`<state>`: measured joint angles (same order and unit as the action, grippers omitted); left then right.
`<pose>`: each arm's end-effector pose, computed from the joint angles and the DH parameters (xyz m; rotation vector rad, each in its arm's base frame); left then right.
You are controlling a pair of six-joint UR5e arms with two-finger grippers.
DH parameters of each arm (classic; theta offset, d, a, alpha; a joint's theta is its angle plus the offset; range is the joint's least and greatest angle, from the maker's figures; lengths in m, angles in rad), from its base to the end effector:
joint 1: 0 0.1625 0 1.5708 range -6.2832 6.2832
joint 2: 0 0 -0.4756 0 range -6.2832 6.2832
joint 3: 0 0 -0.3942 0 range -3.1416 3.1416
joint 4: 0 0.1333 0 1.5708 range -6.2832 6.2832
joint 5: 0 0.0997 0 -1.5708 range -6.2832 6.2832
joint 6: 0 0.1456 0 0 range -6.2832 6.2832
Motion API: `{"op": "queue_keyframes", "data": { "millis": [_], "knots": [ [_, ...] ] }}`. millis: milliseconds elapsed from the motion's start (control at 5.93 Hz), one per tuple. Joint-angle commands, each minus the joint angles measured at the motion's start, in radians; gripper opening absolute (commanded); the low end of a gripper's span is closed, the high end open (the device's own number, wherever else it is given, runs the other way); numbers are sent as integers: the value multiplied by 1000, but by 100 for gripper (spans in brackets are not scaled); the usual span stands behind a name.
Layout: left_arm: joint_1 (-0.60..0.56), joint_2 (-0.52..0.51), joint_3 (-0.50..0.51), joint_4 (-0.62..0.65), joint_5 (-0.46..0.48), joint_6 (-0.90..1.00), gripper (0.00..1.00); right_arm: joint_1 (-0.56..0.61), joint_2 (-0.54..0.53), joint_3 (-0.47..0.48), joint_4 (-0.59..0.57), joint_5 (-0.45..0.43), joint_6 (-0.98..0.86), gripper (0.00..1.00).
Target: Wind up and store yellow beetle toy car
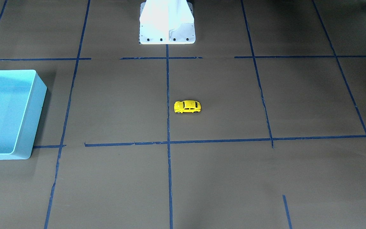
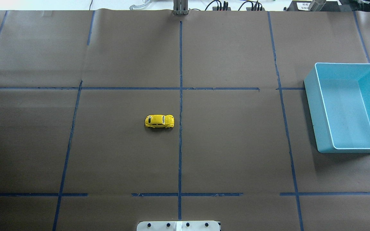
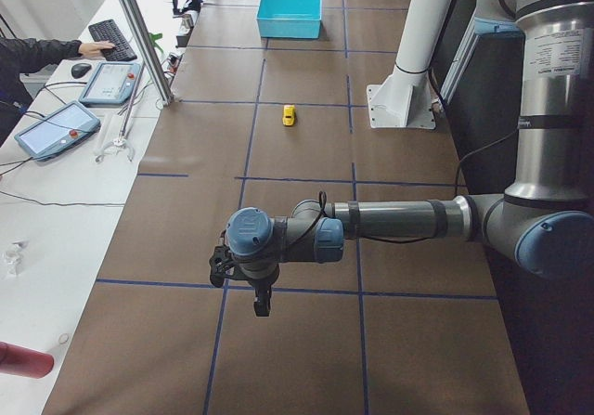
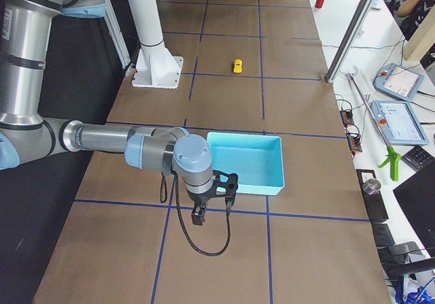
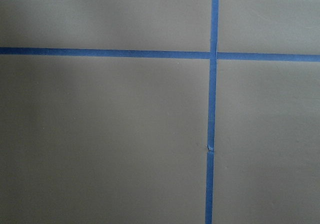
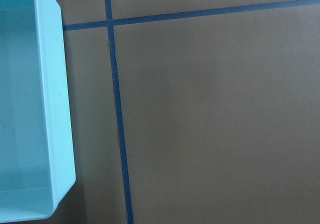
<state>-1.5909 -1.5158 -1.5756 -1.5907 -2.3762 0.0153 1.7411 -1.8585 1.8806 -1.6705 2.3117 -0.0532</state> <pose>-0.0376 -0.4635 0.7610 -0.0144 0.8057 -0.0167 0.0939 -0.3392 0.7247 0.0090 -0.7448 0.1404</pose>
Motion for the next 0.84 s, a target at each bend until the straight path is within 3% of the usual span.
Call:
{"op": "queue_keyframes", "data": {
  "millis": [0,674],
  "knots": [
    [-1,2,-3,3,-5,2,100,0,1,0,0,-2,0,100],
    [-3,9,-4,3,-3,2,100,0,-5,-8,-2,-2,-2,100]
  ]
}}
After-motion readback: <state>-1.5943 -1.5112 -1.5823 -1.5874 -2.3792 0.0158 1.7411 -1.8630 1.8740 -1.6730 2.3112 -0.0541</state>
